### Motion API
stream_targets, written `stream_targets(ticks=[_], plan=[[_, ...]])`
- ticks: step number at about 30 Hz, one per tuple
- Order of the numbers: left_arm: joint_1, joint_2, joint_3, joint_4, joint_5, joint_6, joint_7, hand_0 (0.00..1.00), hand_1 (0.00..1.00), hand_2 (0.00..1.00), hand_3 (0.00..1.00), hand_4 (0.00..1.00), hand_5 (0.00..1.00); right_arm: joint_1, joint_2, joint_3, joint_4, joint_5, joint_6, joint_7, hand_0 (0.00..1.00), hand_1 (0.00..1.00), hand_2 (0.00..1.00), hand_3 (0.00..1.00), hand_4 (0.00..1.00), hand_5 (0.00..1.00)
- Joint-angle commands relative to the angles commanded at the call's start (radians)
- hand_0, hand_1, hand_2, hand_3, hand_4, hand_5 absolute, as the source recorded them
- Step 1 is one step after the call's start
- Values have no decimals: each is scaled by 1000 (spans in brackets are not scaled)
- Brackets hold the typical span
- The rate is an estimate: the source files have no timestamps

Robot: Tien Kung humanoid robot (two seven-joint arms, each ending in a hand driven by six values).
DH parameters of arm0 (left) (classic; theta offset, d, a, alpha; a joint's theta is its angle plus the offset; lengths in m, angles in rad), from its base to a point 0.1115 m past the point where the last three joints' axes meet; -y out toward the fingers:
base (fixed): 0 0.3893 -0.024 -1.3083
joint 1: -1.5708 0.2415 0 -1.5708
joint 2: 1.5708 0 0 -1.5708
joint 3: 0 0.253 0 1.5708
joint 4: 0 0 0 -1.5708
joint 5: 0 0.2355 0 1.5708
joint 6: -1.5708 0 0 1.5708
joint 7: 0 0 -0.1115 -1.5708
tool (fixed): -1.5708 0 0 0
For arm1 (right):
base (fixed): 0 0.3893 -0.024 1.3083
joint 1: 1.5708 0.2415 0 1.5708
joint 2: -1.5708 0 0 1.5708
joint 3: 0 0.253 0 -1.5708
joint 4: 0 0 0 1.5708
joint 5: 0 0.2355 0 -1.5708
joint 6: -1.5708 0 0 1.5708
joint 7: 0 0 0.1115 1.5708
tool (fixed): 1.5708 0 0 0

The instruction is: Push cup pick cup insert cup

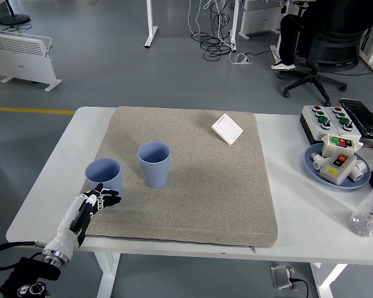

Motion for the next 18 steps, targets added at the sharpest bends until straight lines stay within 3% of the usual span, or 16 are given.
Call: stream_targets(ticks=[18], plan=[[-80, 2, 19, 132, 14, 29, -48, 743, 639, 573, 545, 606, 998, 0, 1, -1, 0, -2, 0, -2, 752, 624, 620, 558, 73, 447]])
